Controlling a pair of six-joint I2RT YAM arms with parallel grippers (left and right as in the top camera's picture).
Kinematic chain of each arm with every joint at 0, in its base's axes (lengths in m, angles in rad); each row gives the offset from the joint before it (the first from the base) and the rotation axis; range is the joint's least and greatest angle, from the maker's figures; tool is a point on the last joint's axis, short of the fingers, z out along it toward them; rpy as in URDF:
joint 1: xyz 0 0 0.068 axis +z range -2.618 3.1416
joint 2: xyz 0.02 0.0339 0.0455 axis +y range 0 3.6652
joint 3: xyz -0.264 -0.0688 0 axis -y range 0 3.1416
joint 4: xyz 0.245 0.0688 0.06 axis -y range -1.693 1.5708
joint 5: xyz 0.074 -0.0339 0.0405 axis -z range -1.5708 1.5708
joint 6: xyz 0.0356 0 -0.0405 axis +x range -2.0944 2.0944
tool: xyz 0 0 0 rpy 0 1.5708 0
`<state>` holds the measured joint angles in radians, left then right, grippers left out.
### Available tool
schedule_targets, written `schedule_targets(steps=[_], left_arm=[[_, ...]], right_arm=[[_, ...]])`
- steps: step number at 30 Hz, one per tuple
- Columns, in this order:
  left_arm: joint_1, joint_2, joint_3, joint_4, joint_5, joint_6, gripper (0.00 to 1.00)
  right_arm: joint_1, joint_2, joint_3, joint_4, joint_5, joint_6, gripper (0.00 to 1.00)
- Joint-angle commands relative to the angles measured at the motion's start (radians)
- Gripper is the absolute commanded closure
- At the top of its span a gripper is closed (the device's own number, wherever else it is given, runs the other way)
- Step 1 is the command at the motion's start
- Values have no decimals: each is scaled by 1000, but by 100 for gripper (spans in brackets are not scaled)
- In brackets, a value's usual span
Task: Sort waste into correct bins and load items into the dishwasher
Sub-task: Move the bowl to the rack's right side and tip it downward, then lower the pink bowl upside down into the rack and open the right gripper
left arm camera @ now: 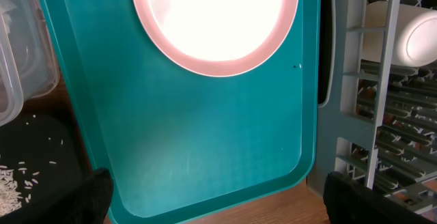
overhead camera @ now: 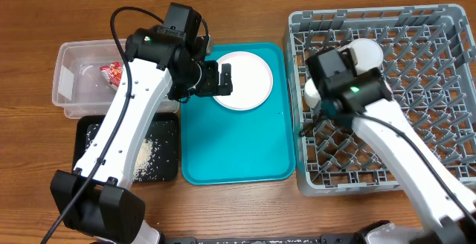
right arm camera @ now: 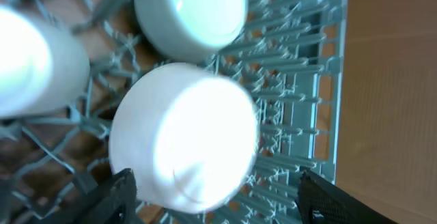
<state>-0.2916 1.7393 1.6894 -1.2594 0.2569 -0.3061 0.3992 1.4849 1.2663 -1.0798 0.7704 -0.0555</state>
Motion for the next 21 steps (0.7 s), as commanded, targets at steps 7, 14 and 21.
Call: schedule_targets(steps=[7,14,21], left_arm=[[11,0,21,-21,-6,23,0],[12,0,21,-29,-6,22,0],[12,0,21,-36,-6,22,0]], right_arm=[[-89,-179,-1,102,-146,6,21],[-252,-198,-2,134,-428,89,39],[-451,-196,-2,108,-712,352,96]])
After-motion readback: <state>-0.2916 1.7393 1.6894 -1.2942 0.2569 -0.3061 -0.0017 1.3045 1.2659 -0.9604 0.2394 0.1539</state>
